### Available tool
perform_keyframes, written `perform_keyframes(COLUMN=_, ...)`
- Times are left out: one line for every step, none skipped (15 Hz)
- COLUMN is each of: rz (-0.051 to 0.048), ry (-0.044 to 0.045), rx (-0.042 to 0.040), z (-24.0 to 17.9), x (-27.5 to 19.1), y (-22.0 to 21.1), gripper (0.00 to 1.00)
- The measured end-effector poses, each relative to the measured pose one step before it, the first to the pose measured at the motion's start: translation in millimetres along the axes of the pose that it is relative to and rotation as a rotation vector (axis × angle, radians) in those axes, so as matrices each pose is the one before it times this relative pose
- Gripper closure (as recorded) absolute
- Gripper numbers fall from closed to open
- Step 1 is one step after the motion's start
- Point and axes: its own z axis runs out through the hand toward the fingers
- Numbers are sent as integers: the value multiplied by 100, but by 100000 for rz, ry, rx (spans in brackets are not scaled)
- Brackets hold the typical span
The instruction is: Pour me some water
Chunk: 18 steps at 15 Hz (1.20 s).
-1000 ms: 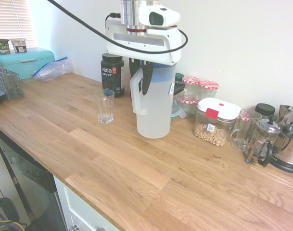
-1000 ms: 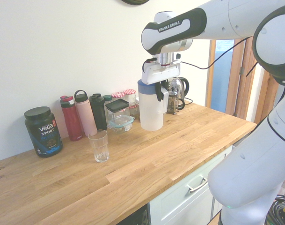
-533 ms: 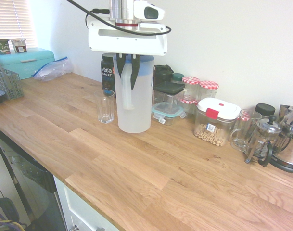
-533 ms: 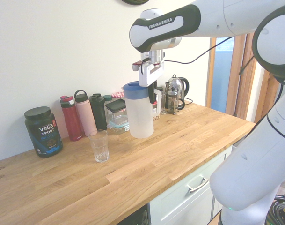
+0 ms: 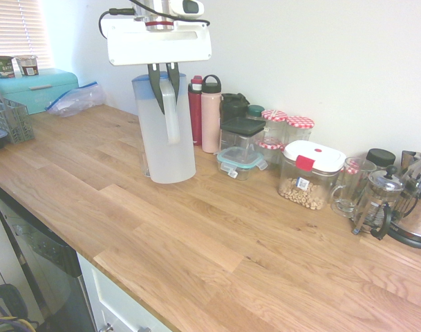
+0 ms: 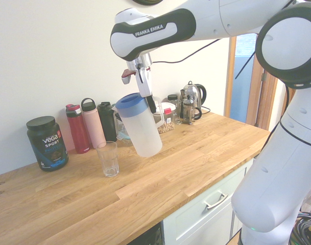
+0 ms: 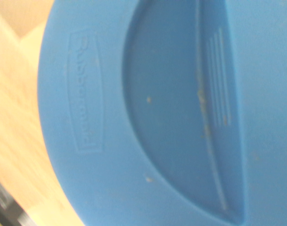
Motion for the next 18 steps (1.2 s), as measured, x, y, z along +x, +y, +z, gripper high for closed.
perform_keyframes(rz=-3264, ry=-932, rx=-5095, z=4, x=298, y=-729, gripper=100)
perform_keyframes(rz=-2365, ry=-855, rx=-4369, z=147, x=459, y=-631, gripper=100)
perform_keyframes(rz=-2063, ry=-749, rx=-3129, z=208, x=599, y=-615, gripper=100)
perform_keyframes(rz=-1714, ry=-1003, rx=-2148, z=215, x=671, y=-628, gripper=100)
perform_keyframes(rz=-1498, ry=-1195, rx=-1643, z=190, x=658, y=-681, gripper=100)
perform_keyframes(rz=-1222, ry=-777, rx=-1923, z=64, x=606, y=-746, gripper=100)
perform_keyframes(rz=-1165, ry=-901, rx=-2219, z=-36, x=502, y=-748, gripper=100)
perform_keyframes(rz=-906, ry=-778, rx=-2381, z=-90, x=416, y=-792, gripper=100)
perform_keyframes(rz=-496, ry=-910, rx=-2966, z=-150, x=378, y=-809, gripper=100)
perform_keyframes(rz=-403, ry=-1117, rx=-3622, z=-152, x=387, y=-711, gripper=100)
perform_keyframes(rz=-271, ry=-1013, rx=-3322, z=-156, x=383, y=-637, gripper=100)
perform_keyframes(rz=71, ry=-1300, rx=-3356, z=-135, x=353, y=-519, gripper=100)
perform_keyframes(rz=-199, ry=-1115, rx=-3150, z=-34, x=327, y=-436, gripper=100)
perform_keyframes(rz=-251, ry=-1009, rx=-2908, z=-32, x=333, y=-462, gripper=100)
perform_keyframes(rz=-72, ry=-1042, rx=-2526, z=56, x=375, y=-415, gripper=100)
perform_keyframes(rz=-355, ry=-1101, rx=-1920, z=104, x=386, y=-463, gripper=100)
perform_keyframes(rz=-301, ry=-962, rx=-1834, z=90, x=367, y=-508, gripper=100)
perform_keyframes(rz=-275, ry=-956, rx=-1671, z=110, x=342, y=-515, gripper=100)
